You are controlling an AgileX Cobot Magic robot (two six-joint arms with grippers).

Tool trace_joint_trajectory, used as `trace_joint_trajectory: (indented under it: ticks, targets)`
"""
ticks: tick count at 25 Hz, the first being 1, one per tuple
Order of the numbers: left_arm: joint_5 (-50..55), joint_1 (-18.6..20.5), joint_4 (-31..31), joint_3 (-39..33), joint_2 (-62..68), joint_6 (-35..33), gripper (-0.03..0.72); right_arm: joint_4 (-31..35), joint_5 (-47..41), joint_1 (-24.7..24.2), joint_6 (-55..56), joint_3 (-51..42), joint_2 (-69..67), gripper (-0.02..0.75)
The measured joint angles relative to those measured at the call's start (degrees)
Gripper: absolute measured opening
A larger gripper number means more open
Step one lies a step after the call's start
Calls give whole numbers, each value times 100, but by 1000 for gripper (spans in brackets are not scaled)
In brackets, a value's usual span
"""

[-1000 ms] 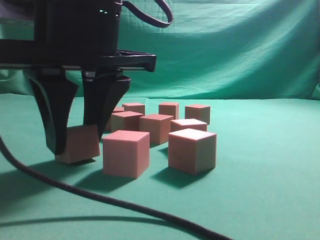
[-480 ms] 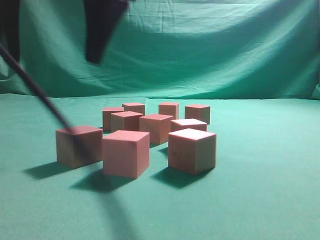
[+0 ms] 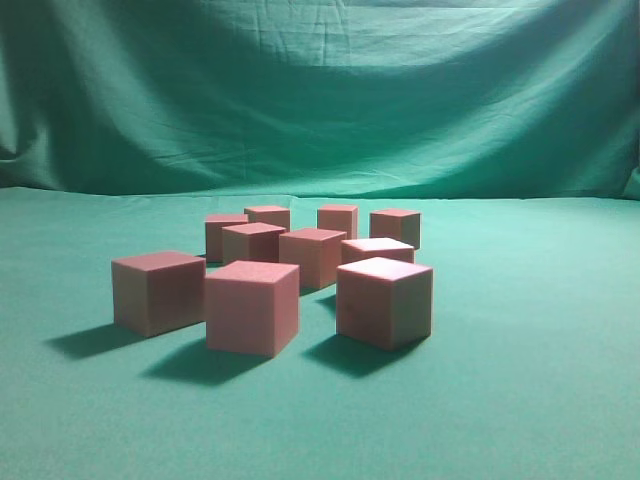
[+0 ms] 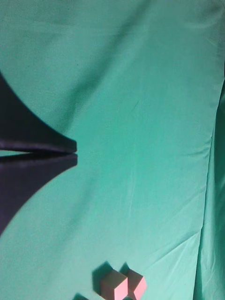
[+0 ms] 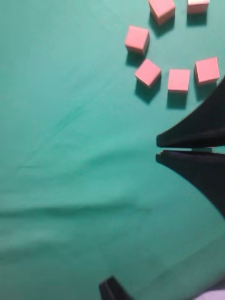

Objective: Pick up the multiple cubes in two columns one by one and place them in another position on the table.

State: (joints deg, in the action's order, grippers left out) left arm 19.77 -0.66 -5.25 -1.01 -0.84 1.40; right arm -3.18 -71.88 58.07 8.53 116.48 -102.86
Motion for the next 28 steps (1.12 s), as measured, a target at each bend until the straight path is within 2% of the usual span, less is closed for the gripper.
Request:
trace_joint_trajectory:
  ticks: [5, 8, 12, 16, 20, 28]
  targets:
    - [0, 0, 0, 0, 0, 0, 0, 94, -62, 0, -261, 0, 1038, 0]
    - [0, 0, 0, 0, 0, 0, 0, 224, -75, 0, -536, -327, 1709, 0]
    - [0, 0, 0, 0, 0, 0, 0, 343, -90, 0, -686, -1365, 2727, 0]
    - [0, 0, 0, 0, 0, 0, 0, 794, -85, 0, -939, -2695, 3893, 0]
    - [0, 0, 0, 0, 0, 0, 0, 1283, 205, 0, -1124, -3890, 5050, 0]
    - [0, 0, 0, 0, 0, 0, 0, 1701, 860, 0, -1183, -5753, 7218, 0]
